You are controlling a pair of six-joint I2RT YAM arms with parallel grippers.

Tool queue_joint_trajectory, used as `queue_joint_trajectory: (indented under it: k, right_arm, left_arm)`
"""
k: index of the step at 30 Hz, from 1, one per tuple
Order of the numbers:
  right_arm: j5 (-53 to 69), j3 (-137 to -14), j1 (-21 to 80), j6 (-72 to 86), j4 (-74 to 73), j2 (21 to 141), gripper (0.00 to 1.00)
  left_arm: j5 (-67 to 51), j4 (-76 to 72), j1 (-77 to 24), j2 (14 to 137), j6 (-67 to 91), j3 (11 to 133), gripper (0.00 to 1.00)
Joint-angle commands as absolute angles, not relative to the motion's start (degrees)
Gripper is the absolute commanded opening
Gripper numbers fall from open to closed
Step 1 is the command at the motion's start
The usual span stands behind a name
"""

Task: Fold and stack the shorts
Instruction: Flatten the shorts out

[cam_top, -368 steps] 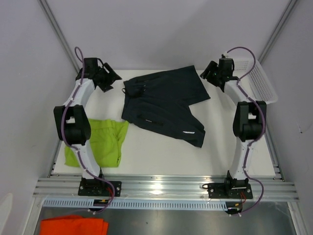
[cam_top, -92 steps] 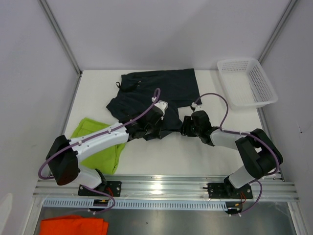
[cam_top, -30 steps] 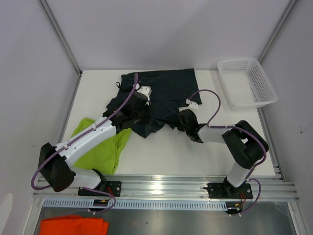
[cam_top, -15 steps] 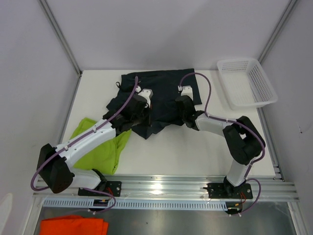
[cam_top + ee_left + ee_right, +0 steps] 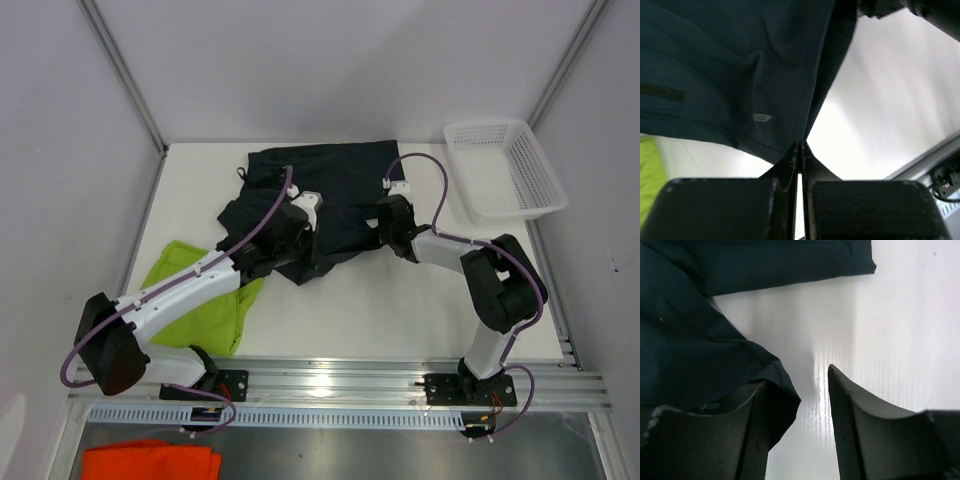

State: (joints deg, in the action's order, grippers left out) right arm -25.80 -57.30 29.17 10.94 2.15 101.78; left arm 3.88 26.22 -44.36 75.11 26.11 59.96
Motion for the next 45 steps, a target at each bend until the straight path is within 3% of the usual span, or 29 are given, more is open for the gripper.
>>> queue_joint_trajectory:
  k: [1,7,11,21,26,27,28,29,31,37,45]
  right_arm:
    - [-22.6,-58.4,26.9,13.9,0.4,99.3,0.48]
    - [-5.9,-56.4,19.6,18.9,-0.7,97.7,0.54]
    - [-1.2,-57.4,14.9,20.4,-2.1,99.9,0.56]
    - [0.0,-61.3,11.4,21.7,-6.2,102.9,0.61]
    - [-6.8,-63.1,10.2,23.2,-9.8,103.2,0.62]
    - [-8.4,-63.0,9.9,23.2,-10.4,102.8,0.62]
    - [-13.7,-62.3,9.7,24.2,-11.9,101.5,0.62]
    - [-13.8,-62.3,9.5,24.3,-12.0,101.5,0.62]
    - [-15.5,-60.9,9.1,24.5,-12.0,99.9,0.64]
    - [-3.8,-54.0,4.9,25.7,-6.6,94.0,0.66]
    - [-2.3,-51.2,1.0,27.0,-10.1,88.0,0.68]
  left_arm:
    - [3.2,23.1,-47.5,74.1,27.2,59.7,0.0]
    - [3.8,18.8,-55.1,78.2,30.6,58.8,0.0]
    - [5.7,14.3,-61.0,84.5,33.3,57.7,0.0]
    - [7.9,7.6,-69.9,97.3,38.8,58.1,0.0]
    - [7.4,7.6,-73.1,102.7,39.0,64.4,0.0]
    - [7.3,7.9,-73.6,103.8,38.9,64.9,0.03]
    - [7.5,8.5,-75.6,106.7,39.1,69.6,0.2]
    - [7.5,8.5,-75.6,107.2,39.2,69.7,0.2]
    - [7.6,8.7,-76.2,107.8,39.6,70.7,0.31]
    - [8.4,10.5,-75.9,106.4,39.7,71.7,0.48]
    - [5.6,12.7,-72.8,99.4,37.5,72.2,0.56]
